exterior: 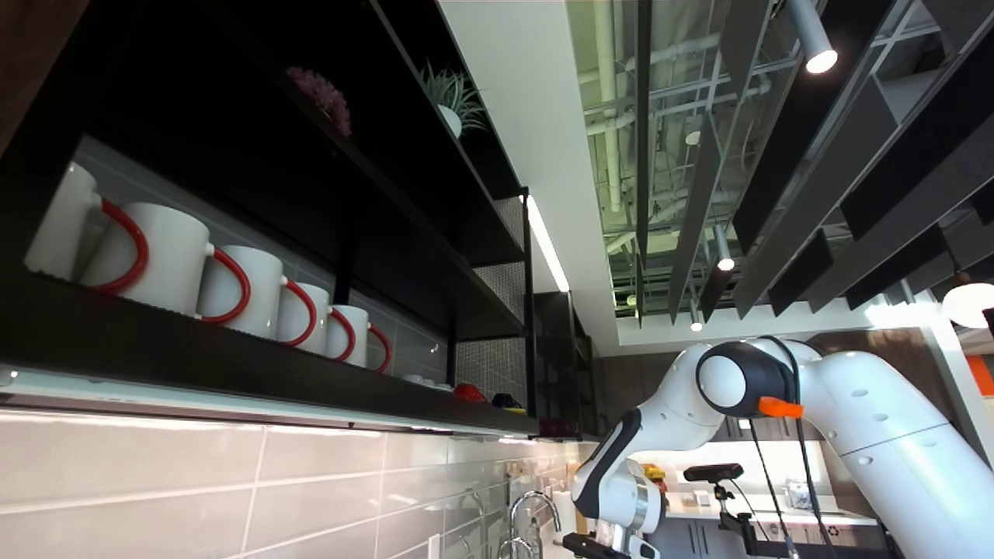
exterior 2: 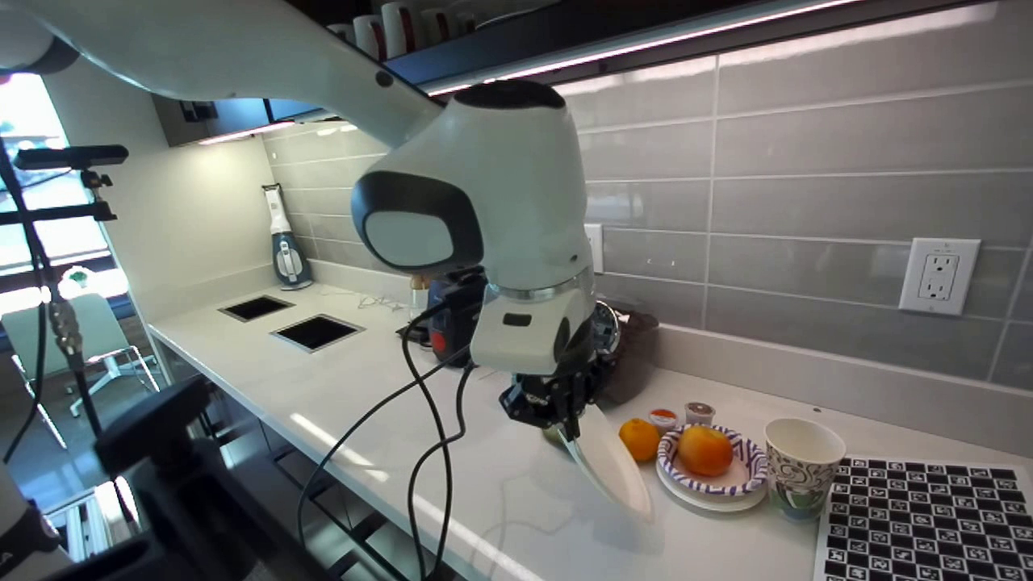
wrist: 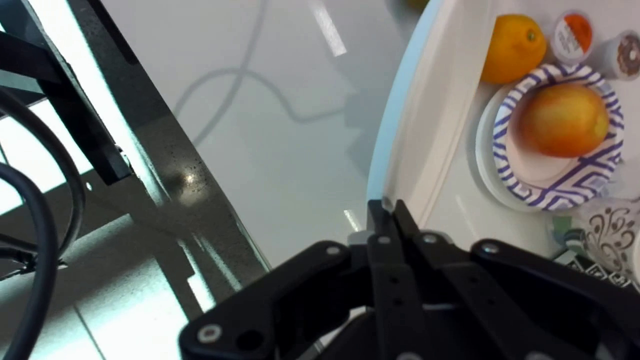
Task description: Move a plate from the bottom shelf and place it on the counter top
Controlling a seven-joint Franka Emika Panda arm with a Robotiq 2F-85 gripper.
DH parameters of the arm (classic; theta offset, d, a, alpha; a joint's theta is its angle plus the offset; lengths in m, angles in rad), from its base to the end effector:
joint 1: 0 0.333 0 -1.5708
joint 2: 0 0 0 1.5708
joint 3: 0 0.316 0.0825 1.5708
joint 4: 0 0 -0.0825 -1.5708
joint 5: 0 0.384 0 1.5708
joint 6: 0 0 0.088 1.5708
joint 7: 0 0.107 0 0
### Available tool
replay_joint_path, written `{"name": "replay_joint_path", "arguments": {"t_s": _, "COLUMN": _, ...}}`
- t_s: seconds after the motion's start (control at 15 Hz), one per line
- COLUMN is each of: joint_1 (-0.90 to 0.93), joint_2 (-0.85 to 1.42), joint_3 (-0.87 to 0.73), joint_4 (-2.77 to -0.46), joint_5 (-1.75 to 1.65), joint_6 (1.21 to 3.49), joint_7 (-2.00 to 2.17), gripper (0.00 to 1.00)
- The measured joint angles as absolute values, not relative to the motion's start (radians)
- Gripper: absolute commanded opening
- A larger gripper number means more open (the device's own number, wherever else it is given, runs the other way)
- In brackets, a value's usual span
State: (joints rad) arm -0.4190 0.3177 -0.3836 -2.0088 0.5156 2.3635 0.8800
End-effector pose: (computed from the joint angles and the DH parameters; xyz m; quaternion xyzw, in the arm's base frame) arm 0.4319 -0.4261 0.3142 -0.5277 0.8390 -0.0326 0.1290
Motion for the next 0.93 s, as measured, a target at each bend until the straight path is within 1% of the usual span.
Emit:
{"name": "replay_joint_path", "arguments": {"t_s": 0.27, "joint_1": -0.425, "joint_2": 0.319, "joint_3": -0.395, "joint_4": -2.032, "joint_5": 0.517, "joint_6": 2.366, "joint_7": 0.976, "gripper": 0.01}}
{"name": "replay_joint_path", "arguments": {"t_s": 0.33, "joint_1": -0.423, "joint_2": 0.319, "joint_3": -0.395, "joint_4": -2.038, "joint_5": 0.517, "joint_6": 2.366, "joint_7": 0.997, "gripper": 0.28}}
{"name": "replay_joint_path", "arguments": {"t_s": 0.4, "joint_1": -0.422, "joint_2": 0.32, "joint_3": -0.395, "joint_4": -2.044, "joint_5": 0.515, "joint_6": 2.367, "joint_7": 1.018, "gripper": 0.29}}
{"name": "replay_joint_path", "arguments": {"t_s": 0.6, "joint_1": -0.41, "joint_2": 0.323, "joint_3": -0.395, "joint_4": -2.058, "joint_5": 0.502, "joint_6": 2.368, "joint_7": 1.066, "gripper": 0.48}}
{"name": "replay_joint_path", "arguments": {"t_s": 0.93, "joint_1": -0.399, "joint_2": 0.317, "joint_3": -0.399, "joint_4": -2.071, "joint_5": 0.456, "joint_6": 2.369, "joint_7": 1.109, "gripper": 0.84}}
